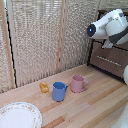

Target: Kindly get your arm to the topmost drawer handle. Get a good grip on it, then softly pull to open it.

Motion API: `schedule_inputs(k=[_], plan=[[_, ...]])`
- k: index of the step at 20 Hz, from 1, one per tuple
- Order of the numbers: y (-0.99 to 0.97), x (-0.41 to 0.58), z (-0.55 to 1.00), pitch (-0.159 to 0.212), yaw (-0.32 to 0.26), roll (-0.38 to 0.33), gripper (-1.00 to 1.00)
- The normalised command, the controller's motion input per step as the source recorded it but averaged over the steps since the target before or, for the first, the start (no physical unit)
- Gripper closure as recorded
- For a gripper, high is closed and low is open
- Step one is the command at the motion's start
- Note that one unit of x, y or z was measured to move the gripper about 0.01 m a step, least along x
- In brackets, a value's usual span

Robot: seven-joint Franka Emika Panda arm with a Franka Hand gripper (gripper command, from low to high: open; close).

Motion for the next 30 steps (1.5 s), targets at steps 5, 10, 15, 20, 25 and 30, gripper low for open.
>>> schedule_inputs(k=[5,10,15,20,25,30], plan=[[0.91,0.280,-0.31,0.010,-0.050,0.040,1.00],[0.90,0.311,-0.30,0.042,-0.072,0.032,1.00],[0.91,0.284,-0.20,0.055,-0.065,0.020,1.00],[0.93,0.198,-0.04,0.111,-0.018,-0.014,1.00],[0.18,0.080,-0.01,0.015,0.020,-0.022,-1.00],[0.02,0.079,0.36,-0.035,-0.023,0.170,-1.00]])
